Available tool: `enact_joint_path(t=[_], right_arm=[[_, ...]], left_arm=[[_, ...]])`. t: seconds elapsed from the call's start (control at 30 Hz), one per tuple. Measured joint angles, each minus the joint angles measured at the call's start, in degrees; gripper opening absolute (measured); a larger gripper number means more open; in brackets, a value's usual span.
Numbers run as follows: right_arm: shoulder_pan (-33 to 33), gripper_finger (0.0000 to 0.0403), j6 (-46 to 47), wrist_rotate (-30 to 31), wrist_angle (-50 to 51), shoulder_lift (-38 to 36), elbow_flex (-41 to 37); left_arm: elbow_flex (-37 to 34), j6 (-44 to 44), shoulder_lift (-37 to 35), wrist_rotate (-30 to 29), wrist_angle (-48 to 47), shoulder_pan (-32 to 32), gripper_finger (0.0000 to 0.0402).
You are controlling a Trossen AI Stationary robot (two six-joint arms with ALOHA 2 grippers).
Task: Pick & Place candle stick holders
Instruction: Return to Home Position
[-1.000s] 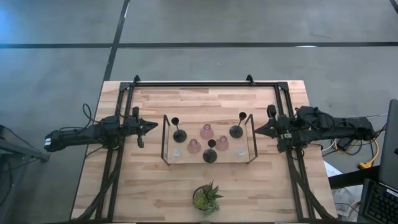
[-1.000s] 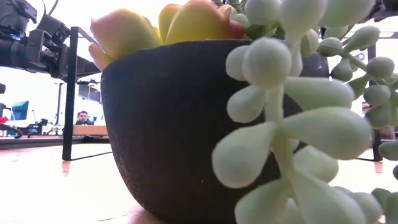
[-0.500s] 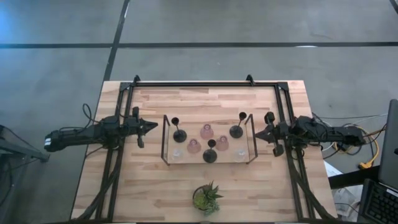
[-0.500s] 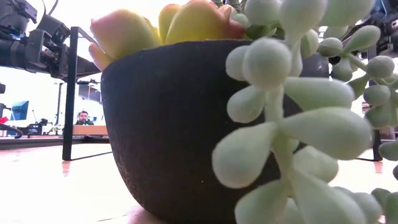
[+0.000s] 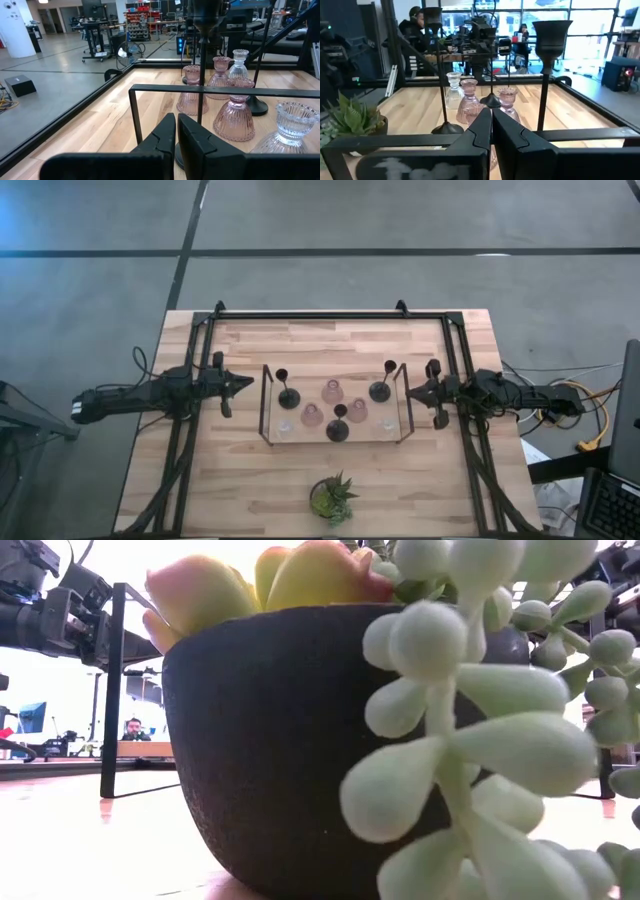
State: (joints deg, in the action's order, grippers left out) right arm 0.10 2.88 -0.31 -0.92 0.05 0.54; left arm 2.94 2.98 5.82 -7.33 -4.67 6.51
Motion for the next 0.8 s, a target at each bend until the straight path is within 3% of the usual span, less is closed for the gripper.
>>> enact_joint_path(t=[0.1,0.3,0.8], right_arm=[[0.0,0.0008,1.1,0.3,0.1,0.1,0.0],[0.0,0.0008,-5.1,0.3,0.1,0.4,0.0],[0.0,0.0008,-4.5,0.4,0.1,0.4,0.0]], left_arm=[[0.0,0.0,0.0,0.0,0.0,0.0,0.0023],[0.0,0.0,0.0,0.0,0.0,0.0,0.0023],[0.0,0.0,0.0,0.0,0.0,0.0,0.0023]])
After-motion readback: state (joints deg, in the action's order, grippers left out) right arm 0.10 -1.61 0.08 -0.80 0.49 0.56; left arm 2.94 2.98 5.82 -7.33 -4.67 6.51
